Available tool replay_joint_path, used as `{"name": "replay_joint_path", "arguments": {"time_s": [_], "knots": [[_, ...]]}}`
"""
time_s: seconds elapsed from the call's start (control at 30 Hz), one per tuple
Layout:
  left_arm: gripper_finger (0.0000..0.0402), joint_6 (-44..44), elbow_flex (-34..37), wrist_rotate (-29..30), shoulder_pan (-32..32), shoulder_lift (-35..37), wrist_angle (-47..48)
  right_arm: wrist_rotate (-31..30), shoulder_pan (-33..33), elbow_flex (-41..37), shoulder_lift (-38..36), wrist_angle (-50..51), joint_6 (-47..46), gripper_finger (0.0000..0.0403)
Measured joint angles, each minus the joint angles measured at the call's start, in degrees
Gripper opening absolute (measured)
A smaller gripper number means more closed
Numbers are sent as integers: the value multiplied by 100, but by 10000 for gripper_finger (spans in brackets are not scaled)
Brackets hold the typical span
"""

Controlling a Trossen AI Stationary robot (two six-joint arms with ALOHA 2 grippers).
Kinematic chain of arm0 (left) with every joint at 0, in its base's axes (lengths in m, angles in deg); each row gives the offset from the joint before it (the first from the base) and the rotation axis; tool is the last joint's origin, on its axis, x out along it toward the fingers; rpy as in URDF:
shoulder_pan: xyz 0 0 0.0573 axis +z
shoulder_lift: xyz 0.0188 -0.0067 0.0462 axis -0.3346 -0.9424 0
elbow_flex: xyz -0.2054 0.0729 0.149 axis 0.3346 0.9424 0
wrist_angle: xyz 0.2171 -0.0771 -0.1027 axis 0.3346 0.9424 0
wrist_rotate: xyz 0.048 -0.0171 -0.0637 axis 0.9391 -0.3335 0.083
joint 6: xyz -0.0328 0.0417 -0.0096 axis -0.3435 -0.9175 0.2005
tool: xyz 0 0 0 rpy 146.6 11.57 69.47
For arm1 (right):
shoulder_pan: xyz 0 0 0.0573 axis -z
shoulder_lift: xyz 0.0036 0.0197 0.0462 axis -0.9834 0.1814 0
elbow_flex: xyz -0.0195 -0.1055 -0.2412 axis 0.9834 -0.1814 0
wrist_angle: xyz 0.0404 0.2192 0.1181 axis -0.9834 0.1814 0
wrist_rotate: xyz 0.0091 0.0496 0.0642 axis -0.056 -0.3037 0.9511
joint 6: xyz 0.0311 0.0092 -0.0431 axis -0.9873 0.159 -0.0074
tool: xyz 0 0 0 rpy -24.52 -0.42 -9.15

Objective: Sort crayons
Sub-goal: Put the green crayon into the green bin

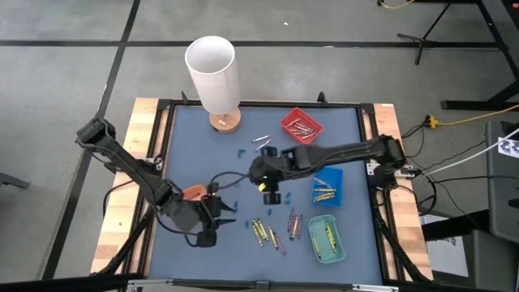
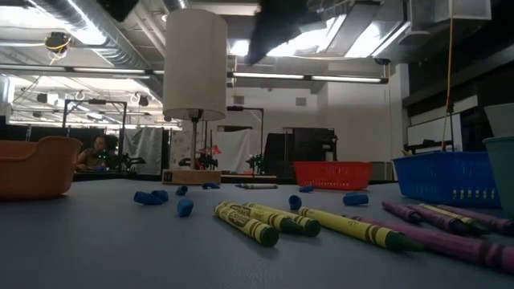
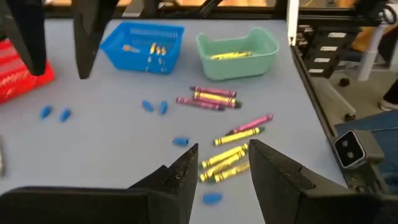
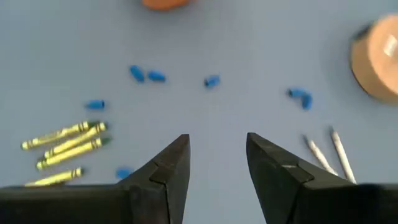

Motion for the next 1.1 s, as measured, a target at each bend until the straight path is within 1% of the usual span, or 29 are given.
{"name": "replay_joint_path", "arguments": {"time_s": [0.07,0.17,0.3,0.43,0.6,0.67,0.83,1.0,1.1], "knots": [[127,-301,-1,-162,123,-120,-326,-191,-111,0,-115,392,-141,156],[127,-677,-4,-563,292,-348,-741,-572,-354,0,-229,924,-367,156],[127,-981,-4,-1092,491,-726,-1422,-1146,-761,-1,-356,1758,-802,156],[127,-1290,-4,-1463,629,-1190,-2124,-1530,-1202,-233,-466,2146,-1238,156],[127,-1562,-7,-1962,747,-1737,-2804,-1579,-1637,-724,-659,2081,-1588,156],[127,-1577,-4,-2082,763,-1907,-2860,-1586,-1772,-915,-697,2042,-1778,156],[127,-1579,-4,-2200,790,-2313,-2973,-1591,-2021,-1283,-721,2034,-2255,156],[127,-1583,-4,-2397,788,-2692,-3101,-1537,-2141,-1596,-721,1707,-2523,156],[127,-1584,-4,-2408,788,-2867,-3087,-1462,-2168,-1720,-719,1501,-2593,156]]}}
